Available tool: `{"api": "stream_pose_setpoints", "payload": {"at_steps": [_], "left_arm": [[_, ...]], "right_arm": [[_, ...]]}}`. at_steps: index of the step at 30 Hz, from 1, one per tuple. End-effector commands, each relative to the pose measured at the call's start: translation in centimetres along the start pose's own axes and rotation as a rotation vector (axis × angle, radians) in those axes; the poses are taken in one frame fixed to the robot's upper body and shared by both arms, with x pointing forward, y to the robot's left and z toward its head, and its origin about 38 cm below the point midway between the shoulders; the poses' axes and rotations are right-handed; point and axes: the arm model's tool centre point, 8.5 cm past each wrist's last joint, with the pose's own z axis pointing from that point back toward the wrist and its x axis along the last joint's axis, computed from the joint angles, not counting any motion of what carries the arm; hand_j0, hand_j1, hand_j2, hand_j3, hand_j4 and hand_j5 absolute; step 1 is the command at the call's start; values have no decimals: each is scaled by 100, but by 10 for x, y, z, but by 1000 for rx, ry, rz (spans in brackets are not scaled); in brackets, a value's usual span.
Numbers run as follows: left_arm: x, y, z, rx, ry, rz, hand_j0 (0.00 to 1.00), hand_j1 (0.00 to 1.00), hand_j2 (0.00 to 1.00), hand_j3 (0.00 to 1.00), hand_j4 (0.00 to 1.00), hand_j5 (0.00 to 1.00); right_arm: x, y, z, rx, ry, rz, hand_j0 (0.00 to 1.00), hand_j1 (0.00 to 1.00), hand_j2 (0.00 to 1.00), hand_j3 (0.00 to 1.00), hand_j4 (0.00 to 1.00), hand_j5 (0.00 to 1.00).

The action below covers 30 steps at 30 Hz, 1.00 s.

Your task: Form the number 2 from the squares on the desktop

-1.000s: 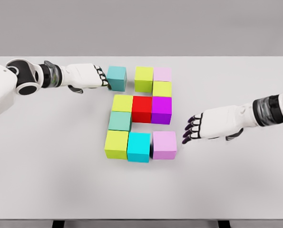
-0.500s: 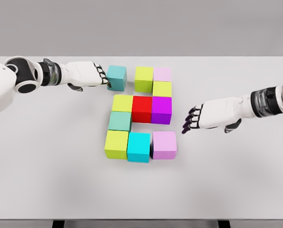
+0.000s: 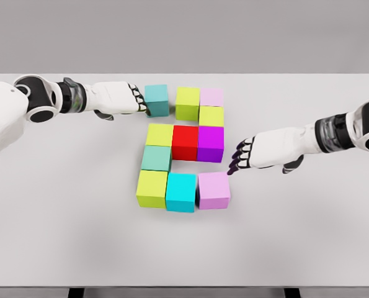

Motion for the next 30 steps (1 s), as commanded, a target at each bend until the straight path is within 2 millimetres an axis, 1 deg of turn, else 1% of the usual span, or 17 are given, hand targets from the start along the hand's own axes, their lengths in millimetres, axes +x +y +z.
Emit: {"api": "stream_pose_setpoints", "payload": {"at_steps": [1,7,12,13,15,16,17,21,24,25,28,30], "left_arm": [[-2,-1,2,1,6,5,90,90,90,90,90,90],[-6,-6,8,-9,18,8,90,90,90,90,90,90],[-13,-10,13,-19,37,19,91,91,91,91,91,91],[-18,-12,16,-27,50,23,91,91,91,91,91,91],[-25,-14,17,-38,67,32,91,91,91,91,91,91],[-29,-13,17,-42,78,39,91,91,91,91,91,91],[-31,-13,13,-45,81,45,91,91,91,91,91,91],[-38,-10,0,-59,101,75,91,91,91,91,91,91],[-37,-9,-7,-66,100,82,93,93,93,93,93,93],[-38,-7,-8,-65,101,81,93,93,93,93,93,93],[-39,-9,-9,-71,105,91,93,93,93,93,93,93],[-43,-7,-8,-72,116,97,93,93,93,93,93,93]], "right_arm": [[2,-2,-1,-5,-5,2,100,100,100,100,100,100],[2,-1,-1,-3,-6,1,100,100,100,100,100,100],[0,4,5,4,7,-8,100,100,100,100,100,100],[2,6,8,6,8,-8,100,100,100,100,100,100],[12,7,15,12,-2,10,100,100,100,100,100,100],[23,10,19,18,-19,23,100,100,100,100,100,100],[28,13,18,22,-31,22,100,100,100,100,100,100],[39,15,13,24,-64,27,100,100,100,100,100,100],[41,16,12,13,-79,3,100,100,100,100,100,100],[41,16,13,5,-87,-10,100,100,100,100,100,100],[43,17,13,-6,-99,-32,100,100,100,100,100,100],[43,19,17,-19,-106,-64,100,100,100,100,100,100]]}}
